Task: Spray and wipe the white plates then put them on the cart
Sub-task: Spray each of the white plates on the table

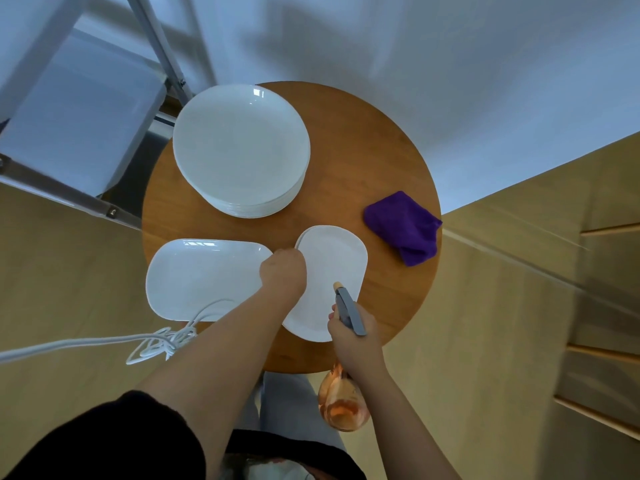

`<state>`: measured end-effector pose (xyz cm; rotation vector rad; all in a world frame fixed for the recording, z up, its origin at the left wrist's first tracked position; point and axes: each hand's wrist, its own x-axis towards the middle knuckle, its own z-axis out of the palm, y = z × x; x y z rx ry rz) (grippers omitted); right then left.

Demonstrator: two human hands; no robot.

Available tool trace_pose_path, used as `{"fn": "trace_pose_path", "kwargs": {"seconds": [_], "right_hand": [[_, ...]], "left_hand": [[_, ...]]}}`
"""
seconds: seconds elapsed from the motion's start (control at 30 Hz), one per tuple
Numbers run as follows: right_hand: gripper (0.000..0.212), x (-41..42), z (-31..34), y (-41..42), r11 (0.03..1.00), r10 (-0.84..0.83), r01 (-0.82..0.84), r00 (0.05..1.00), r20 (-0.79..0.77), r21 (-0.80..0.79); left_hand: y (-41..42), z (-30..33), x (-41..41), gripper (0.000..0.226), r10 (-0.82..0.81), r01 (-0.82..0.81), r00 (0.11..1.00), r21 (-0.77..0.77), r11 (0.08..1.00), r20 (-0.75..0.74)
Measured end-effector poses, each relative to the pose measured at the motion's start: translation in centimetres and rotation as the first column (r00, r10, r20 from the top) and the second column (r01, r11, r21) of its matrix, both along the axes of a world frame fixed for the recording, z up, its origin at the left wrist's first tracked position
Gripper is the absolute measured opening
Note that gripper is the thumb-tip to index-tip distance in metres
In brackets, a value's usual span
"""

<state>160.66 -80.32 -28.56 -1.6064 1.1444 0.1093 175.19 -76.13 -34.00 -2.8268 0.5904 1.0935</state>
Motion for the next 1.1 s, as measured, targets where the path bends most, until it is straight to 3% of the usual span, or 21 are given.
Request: {"fn": "trace_pose_path", "kwargs": {"seconds": [0.4, 0.57, 0.67, 0.8, 0.93, 1.0, 1.1], "right_hand": [[0.023, -0.3, 0.0, -0.3, 1.0, -0.021, 0.021, 1.0, -0.022, -0.014], [0.022, -0.3, 0.5, -0.3, 0.998, -0.06, 0.06, 0.998, 0.0, -0.031], [0.023, -0.3, 1.0, -0.3, 0.995, -0.081, 0.082, 0.996, 0.024, -0.059], [0.02, -0.3, 1.9, 0.1, 0.988, -0.11, 0.119, 0.99, 0.089, -0.099], [0.022, -0.3, 2.9, 0.9, 0.962, -0.137, 0.161, 0.983, 0.121, -0.219], [0.028, -0.2, 3.5, 1.7, 0.954, -0.129, 0.16, 0.983, 0.133, -0.255], [0.031, -0.1, 4.3, 3.4, 0.95, -0.049, 0.091, 0.988, 0.147, -0.298]], "left_hand": [[-0.1, 0.3, 0.6, 0.031, 0.117, -0.118, 0.993, -0.028, 0.993, -0.021], [-0.2, 1.3, 0.9, 0.026, 0.144, -0.141, 0.99, -0.274, 0.951, -0.011], [-0.1, 2.1, 0.2, 0.019, 0.208, -0.244, 0.97, -0.48, 0.843, -0.128], [0.8, 2.5, -0.7, 0.013, 0.31, -0.399, 0.917, -0.627, 0.669, -0.252], [2.3, 3.3, -1.1, 0.025, 0.433, -0.604, 0.793, -0.647, 0.465, -0.429], [3.1, 3.9, -1.1, 0.023, 0.481, -0.714, 0.69, -0.616, 0.332, -0.541], [4.5, 4.8, -0.8, 0.017, 0.511, -0.78, 0.603, -0.588, 0.215, -0.612]]}}
